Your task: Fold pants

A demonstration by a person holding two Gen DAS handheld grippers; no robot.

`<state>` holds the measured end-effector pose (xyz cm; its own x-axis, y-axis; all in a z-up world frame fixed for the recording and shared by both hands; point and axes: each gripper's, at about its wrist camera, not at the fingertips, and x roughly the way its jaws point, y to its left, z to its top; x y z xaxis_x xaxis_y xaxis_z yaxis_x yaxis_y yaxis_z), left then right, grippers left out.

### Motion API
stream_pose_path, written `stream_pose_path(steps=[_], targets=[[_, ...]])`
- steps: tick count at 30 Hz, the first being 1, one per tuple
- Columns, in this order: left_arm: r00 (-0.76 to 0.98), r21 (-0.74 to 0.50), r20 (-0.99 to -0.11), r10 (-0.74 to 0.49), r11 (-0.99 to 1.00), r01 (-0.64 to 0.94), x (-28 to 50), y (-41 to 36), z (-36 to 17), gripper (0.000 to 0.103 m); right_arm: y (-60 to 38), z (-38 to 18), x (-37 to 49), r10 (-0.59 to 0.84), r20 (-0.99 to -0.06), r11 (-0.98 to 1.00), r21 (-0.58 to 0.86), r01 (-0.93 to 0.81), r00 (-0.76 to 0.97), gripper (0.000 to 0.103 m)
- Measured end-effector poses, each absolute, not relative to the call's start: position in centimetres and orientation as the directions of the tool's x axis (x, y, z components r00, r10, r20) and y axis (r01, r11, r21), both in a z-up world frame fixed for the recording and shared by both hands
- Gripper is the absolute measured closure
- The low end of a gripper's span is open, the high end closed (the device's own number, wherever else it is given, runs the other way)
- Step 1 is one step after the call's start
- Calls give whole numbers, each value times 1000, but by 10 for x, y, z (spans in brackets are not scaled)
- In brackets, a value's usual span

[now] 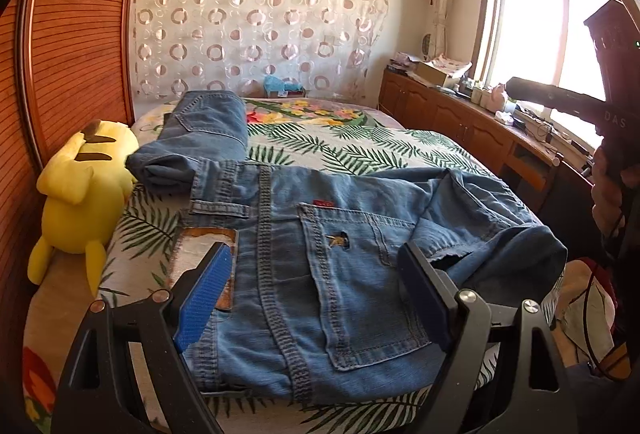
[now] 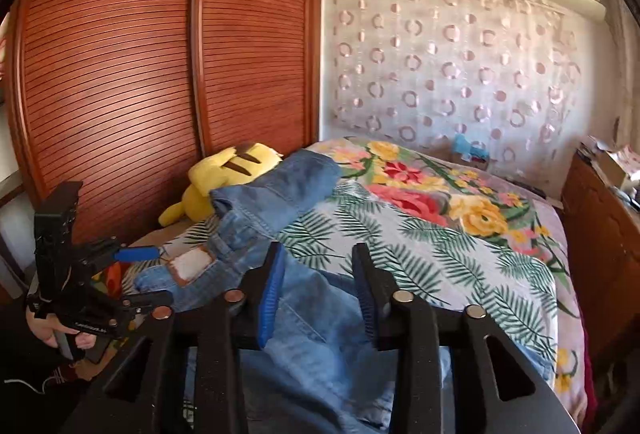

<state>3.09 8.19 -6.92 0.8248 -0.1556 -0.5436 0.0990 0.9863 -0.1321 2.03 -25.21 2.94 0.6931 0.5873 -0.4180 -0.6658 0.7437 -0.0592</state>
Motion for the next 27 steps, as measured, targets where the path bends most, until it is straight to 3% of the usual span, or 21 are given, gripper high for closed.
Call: stream_pose_path(steps=[5,12,18,20,22,27], targets=[[809,-135,-556,-190,981,137,40,67,-73,18,-243,12,15,540,-450,773,-70,-630,712,55],[780,-134,-568,-262,965,227,48,44,-78,19,-238,-16,27,480,-564,802,-29,-597,672,55],[727,-155,-599,-336,939,306,60,30,-88,52,-226,-31,36,451,-626,818,4,-576,637,55],[711,-151,-618,-336,938,312,65,24,-95,55,-222,-34,38,450,-643,819,21,-573,620,55],[695,-152,-632,-343,934,323,68,20,-101,66,-221,-33,40,448,-660,820,34,-571,603,55],[674,-148,-653,-346,931,334,72,14,-113,68,-211,-44,55,432,-701,826,55,-561,567,55]])
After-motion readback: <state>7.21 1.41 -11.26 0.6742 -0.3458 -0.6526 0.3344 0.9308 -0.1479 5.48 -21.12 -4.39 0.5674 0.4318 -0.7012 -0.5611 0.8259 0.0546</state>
